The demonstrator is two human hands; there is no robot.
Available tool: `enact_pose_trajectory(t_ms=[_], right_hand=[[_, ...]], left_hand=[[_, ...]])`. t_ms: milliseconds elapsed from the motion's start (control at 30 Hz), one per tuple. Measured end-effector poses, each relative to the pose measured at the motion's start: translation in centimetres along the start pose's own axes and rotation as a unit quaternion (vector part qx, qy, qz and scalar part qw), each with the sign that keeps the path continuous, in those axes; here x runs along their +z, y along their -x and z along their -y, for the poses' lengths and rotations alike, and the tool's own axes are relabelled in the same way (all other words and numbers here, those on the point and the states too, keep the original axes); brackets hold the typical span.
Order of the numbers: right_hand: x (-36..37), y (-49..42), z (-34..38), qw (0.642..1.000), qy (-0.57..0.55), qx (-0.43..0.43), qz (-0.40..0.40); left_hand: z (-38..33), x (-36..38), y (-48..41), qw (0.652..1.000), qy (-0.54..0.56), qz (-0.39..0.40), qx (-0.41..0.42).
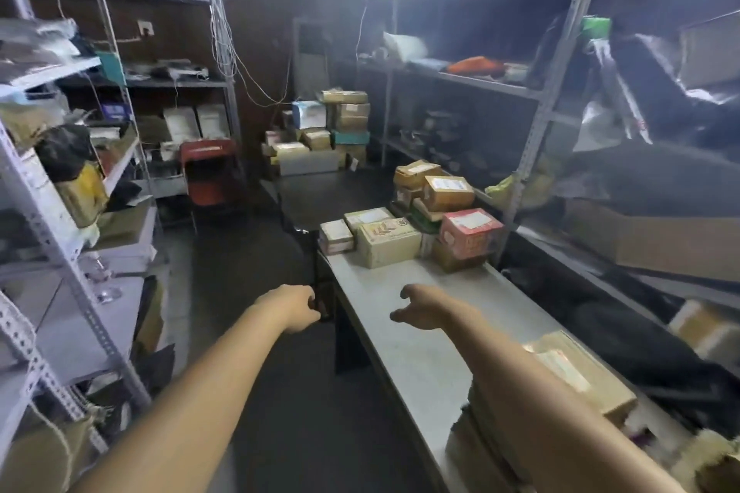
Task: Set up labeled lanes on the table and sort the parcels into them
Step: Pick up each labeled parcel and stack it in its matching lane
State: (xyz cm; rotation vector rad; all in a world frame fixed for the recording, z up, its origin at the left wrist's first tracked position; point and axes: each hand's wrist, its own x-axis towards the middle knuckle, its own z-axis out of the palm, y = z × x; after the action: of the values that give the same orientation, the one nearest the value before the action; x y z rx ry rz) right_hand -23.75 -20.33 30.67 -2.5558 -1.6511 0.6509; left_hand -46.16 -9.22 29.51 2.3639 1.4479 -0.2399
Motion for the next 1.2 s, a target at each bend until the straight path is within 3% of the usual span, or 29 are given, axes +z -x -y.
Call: enact_pose_trajectory(t_ms=[333,633,933,1200], right_hand=[[-2.1,-21.8,3.4,0.998,-0.042,-0.015,0.041],[-3.7,-37.7,3.8,0.995,-0.087,0.032,0.044],[-2.0,-48.6,3.0,0.970,-0.153,0.187,-0.002],[-0.8,-53.6,-1.2,0.908,-0.266,0.318,-0.063]], left_hand=[[5.2,-5.9,-17.2,0.996,-0.035,0.036,-0.067],[8.8,-10.7,-35.1,0.998,-0.029,0.037,-0.046],[9.0,-10.6,-54.2,0.993,-0.030,0.085,0.076],[1.3,-8.7,-65.0,0.973,-0.039,0.124,0.193]])
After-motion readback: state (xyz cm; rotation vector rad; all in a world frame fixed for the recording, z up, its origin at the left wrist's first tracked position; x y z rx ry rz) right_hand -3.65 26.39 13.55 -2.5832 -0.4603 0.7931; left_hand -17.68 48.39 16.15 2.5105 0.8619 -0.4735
